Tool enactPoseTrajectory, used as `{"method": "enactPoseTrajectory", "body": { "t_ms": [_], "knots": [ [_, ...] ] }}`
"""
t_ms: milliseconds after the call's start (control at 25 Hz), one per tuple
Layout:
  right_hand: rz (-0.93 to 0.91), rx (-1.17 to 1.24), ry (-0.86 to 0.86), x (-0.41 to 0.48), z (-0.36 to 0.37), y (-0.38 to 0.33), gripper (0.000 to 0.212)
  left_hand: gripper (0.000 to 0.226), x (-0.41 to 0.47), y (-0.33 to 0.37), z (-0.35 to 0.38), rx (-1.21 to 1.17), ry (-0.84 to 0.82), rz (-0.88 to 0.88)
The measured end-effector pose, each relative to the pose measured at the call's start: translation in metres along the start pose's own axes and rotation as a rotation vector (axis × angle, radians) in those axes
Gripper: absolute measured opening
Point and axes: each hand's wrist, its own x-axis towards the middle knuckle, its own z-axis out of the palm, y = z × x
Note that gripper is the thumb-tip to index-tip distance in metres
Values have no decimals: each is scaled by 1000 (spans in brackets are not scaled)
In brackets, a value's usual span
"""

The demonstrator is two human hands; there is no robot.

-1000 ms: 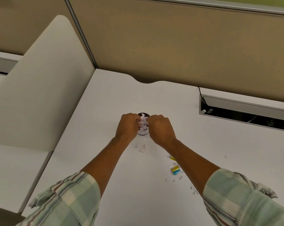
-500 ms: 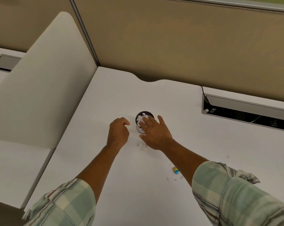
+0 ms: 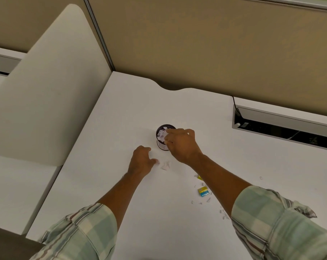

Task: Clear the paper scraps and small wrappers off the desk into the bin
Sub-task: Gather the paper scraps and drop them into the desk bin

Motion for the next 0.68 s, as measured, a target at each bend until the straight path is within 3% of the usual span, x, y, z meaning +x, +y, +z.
{"method": "enactPoseTrajectory", "body": {
  "t_ms": [160,280,480,600,680],
  "knots": [
    [102,283,225,-13,3,11,15,57,-7,-1,14,-42,-6,26],
    [324,466,304,-31,15,13,11,47,-13,-11,17,-93,52,63],
    [504,434,-17,-56,64,5,33,64,-19,-31,6,237,50,130],
    [428,334,-223,-49,80,-10,45,70,-26,-32,8,405,-8,156],
    [358,257,-248,-40,85,-22,42,67,-35,-31,17,463,-53,219]
  ]
}}
